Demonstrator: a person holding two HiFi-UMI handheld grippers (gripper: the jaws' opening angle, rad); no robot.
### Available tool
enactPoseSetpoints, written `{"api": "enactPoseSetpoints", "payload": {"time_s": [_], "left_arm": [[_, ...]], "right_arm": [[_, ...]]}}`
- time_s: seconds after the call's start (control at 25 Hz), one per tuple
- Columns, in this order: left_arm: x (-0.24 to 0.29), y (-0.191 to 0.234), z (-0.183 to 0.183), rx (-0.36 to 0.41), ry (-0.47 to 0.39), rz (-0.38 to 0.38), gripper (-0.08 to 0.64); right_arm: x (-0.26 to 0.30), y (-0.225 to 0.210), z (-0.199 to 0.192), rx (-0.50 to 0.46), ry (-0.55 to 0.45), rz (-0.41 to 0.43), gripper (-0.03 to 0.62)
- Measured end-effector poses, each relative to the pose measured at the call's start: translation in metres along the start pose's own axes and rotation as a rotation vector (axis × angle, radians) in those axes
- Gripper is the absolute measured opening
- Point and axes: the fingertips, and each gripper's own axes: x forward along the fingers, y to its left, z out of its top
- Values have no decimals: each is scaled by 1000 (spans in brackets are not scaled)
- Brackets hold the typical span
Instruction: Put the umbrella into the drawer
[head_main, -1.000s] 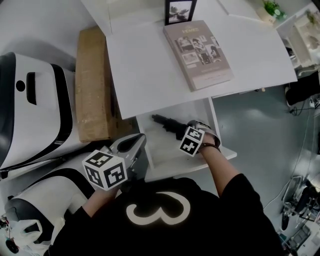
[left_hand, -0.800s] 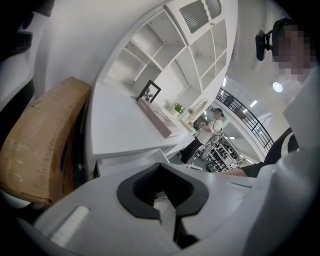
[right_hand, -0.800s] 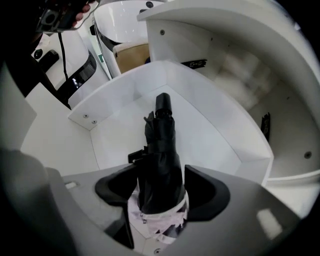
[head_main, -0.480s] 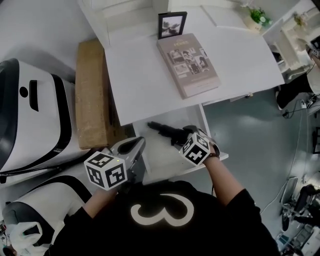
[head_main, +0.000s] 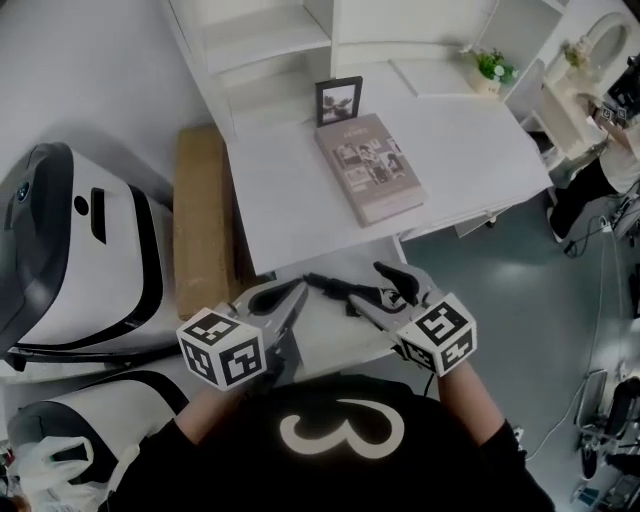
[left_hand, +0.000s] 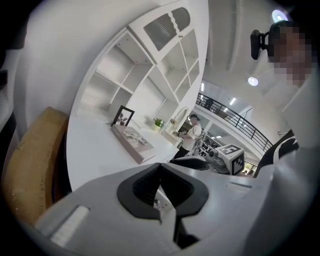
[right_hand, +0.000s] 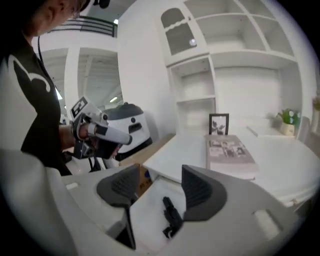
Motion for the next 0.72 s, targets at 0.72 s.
{"api": "enactPoseSetpoints", "payload": {"time_s": [0.72], "left_arm": [[-23,-76,50,167,-98,-125,8]], "right_arm": [[-77,29,76,77,-352,7,3]]}}
